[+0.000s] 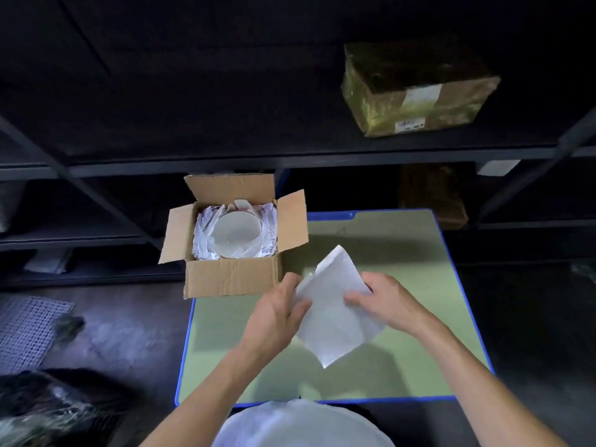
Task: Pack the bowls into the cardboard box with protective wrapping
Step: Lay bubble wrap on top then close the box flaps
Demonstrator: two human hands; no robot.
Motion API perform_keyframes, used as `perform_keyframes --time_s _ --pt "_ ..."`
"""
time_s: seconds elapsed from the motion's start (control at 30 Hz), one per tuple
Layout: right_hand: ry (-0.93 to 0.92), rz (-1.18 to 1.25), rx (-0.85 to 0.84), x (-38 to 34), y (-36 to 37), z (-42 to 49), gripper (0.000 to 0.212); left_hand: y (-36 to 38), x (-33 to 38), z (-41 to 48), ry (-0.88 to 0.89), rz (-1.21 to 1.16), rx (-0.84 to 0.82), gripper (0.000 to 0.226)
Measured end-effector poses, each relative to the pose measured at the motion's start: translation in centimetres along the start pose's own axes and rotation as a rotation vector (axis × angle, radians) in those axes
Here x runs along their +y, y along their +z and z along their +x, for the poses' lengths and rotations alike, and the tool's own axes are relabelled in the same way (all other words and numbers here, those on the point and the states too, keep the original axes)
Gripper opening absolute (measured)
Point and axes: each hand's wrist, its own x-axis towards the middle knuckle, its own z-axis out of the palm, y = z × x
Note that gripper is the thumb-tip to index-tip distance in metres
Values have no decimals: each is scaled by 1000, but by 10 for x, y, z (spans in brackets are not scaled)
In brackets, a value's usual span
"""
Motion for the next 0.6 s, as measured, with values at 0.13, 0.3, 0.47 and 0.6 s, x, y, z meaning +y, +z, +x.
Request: perform_keyframes --time_s 0.13,0.3,0.47,0.6 --pt "-94 49 -31 -25 5 6 15 -27 -1 -7 -37 -30 162 12" --pt "-213 19 -23 -58 22 15 35 -60 -15 -10 -131 -34 274 15" --pt "-262 -33 -15 -92 36 31 29 -96 -34 2 -145 43 345 8" --pt "-255 -7 -9 -118 53 41 18 -123 -48 18 -170 -25 413 20"
